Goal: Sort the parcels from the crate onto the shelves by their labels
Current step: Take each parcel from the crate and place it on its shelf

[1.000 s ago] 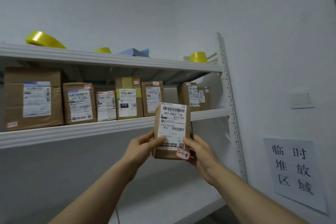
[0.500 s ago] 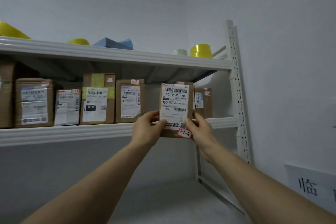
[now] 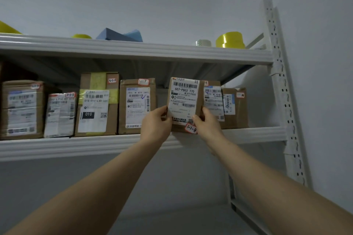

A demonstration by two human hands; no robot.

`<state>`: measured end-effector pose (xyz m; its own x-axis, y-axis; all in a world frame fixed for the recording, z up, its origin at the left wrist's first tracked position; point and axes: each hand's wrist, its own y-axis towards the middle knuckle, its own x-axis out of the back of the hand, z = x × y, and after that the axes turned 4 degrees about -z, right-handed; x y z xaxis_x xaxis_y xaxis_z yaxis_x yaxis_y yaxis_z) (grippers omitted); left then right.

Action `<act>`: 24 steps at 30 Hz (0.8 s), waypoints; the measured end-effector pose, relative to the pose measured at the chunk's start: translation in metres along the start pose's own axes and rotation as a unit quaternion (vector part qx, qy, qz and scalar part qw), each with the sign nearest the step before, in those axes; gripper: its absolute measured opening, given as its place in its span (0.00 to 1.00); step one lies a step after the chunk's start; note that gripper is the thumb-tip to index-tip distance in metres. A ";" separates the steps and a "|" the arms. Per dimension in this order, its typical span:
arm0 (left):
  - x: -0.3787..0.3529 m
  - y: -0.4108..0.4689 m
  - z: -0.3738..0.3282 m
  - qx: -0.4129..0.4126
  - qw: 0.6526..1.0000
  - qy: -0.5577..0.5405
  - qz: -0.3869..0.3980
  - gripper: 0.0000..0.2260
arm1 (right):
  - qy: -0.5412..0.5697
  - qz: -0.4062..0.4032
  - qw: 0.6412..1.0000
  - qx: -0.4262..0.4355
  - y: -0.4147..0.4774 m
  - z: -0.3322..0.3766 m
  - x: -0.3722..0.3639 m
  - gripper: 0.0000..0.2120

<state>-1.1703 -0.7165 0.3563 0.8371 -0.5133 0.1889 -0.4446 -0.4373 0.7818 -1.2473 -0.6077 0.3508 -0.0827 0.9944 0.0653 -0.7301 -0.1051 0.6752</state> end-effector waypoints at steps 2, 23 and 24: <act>-0.007 0.005 0.006 0.000 0.999 0.033 0.026 0.17 | -0.022 0.009 1.000 -0.008 0.012 -0.007 -0.006 0.16; -0.040 0.024 0.043 -0.082 0.934 0.347 -0.004 0.14 | -0.186 0.048 0.979 0.073 0.046 -0.038 -0.022 0.30; -0.041 0.024 0.042 -0.081 0.933 0.352 -0.002 0.14 | -0.187 0.051 0.978 0.074 0.047 -0.039 -0.023 0.30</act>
<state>-1.2290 -0.7372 0.3422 0.8658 0.1242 0.4847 -0.4351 -0.2913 0.8520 -1.3063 -0.6354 0.3523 0.1241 0.9154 0.3829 -0.6222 -0.2288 0.7487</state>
